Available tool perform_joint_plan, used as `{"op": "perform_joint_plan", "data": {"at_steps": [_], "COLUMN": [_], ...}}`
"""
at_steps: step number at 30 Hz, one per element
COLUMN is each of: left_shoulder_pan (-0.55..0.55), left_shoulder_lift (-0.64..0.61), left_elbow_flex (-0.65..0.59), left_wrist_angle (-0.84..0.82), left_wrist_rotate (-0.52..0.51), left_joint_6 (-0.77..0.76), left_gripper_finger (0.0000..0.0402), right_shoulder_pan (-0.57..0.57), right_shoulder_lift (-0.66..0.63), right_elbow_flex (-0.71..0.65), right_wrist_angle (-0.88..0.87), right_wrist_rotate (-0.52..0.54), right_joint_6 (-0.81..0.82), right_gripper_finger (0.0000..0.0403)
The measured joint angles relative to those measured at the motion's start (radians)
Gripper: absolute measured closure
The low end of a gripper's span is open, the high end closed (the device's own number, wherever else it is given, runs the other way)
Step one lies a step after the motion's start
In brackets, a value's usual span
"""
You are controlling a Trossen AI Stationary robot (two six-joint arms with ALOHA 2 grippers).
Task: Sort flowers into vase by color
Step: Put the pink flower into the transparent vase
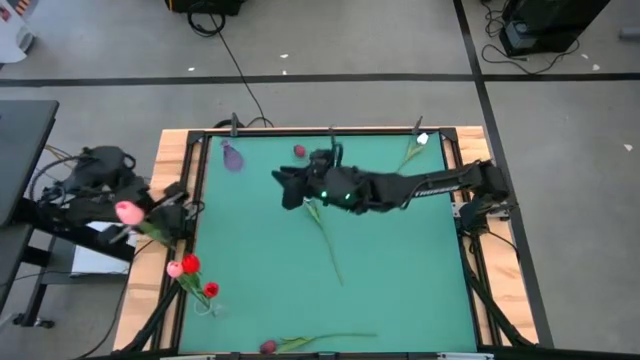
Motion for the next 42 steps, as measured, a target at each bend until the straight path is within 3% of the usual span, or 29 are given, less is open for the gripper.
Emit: {"op": "perform_joint_plan", "data": {"at_steps": [5,11,16,20,23,25,30,33,38,42], "left_shoulder_pan": [0.0,0.0,0.001,0.0,0.0,0.001,0.0,0.0,-0.001,-0.008], "left_shoulder_lift": [-0.058,-0.052,-0.027,-0.005,0.012,0.013,0.008,0.001,-0.018,-0.018], "left_elbow_flex": [0.0,-0.004,-0.01,-0.01,-0.022,-0.06,-0.169,-0.205,-0.237,-0.274], "left_wrist_angle": [-0.054,-0.095,-0.075,-0.083,-0.079,-0.045,0.084,0.144,0.247,0.262], "left_wrist_rotate": [0.074,0.064,-0.126,-0.2,-0.357,-0.395,-0.098,0.027,0.167,0.186], "left_joint_6": [0.047,0.136,0.123,0.107,0.018,-0.059,-0.172,-0.206,-0.233,-0.219], "left_gripper_finger": [0.0401,0.0401,0.0398,0.0397,0.0396,0.0396,0.0396,0.0398,0.0399,0.0399], "right_shoulder_pan": [0.033,0.067,0.096,0.126,0.145,0.154,0.168,0.182,0.195,0.195], "right_shoulder_lift": [0.088,0.182,0.208,0.203,0.199,0.198,0.198,0.198,0.198,0.198], "right_elbow_flex": [0.0,0.0,0.0,0.0,0.0,0.0,0.0,0.0,0.0,0.0], "right_wrist_angle": [0.089,0.159,0.166,0.164,0.167,0.171,0.17,0.171,0.163,0.162], "right_wrist_rotate": [0.026,0.045,0.087,0.182,0.218,0.227,0.241,0.252,0.25,0.25], "right_joint_6": [0.151,0.309,0.354,0.336,0.315,0.314,0.319,0.317,0.318,0.313], "right_gripper_finger": [0.0226,0.0226,0.0227,0.0234,0.0238,0.0239,0.024,0.024,0.024,0.024]}}
